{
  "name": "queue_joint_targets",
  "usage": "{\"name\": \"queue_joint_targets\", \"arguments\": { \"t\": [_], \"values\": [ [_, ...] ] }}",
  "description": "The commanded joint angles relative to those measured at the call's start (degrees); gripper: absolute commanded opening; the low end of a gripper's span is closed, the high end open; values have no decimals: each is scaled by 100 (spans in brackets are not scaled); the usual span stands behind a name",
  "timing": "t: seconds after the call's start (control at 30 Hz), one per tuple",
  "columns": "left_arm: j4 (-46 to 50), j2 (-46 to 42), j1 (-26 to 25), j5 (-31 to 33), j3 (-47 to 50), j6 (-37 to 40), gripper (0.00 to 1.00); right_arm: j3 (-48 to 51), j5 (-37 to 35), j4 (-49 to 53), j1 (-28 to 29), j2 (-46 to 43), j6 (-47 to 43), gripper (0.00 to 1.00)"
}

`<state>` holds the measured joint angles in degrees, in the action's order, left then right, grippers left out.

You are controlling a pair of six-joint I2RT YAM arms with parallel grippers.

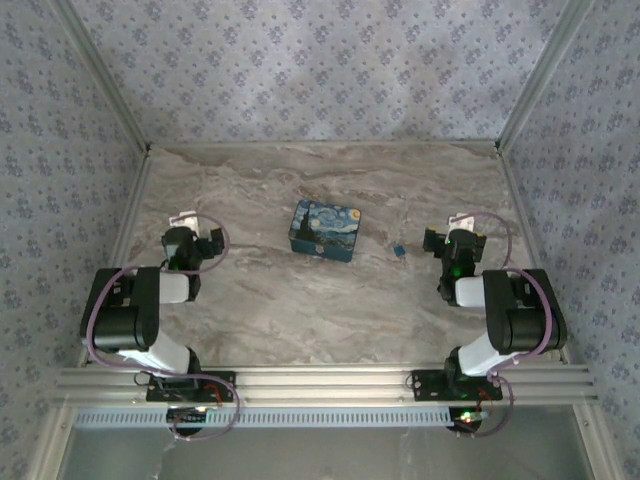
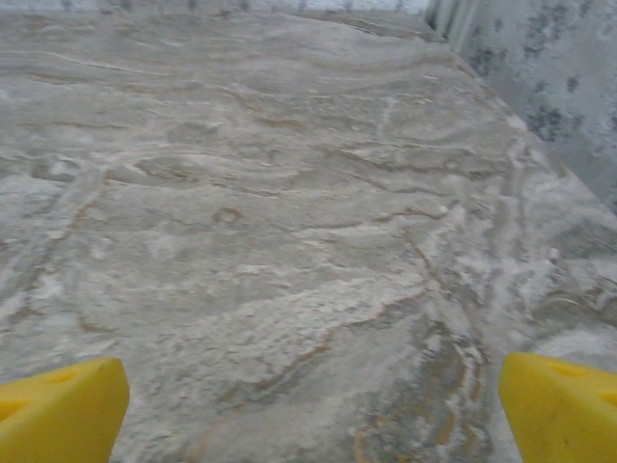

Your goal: Unlock the padlock with the key

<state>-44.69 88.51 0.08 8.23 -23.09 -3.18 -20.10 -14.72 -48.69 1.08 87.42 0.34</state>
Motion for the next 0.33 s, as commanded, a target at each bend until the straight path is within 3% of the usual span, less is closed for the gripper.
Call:
{"name": "queue_joint_targets", "arguments": {
  "t": [0.0, 0.3],
  "values": [
    [-340, -68, -111, 50, 17, 193, 100, -124, 447, 21, -115, -29, -28, 100],
    [-350, -61, -106, 40, 16, 197, 100, -128, 509, -30, -109, 4, -86, 100]
  ]
}}
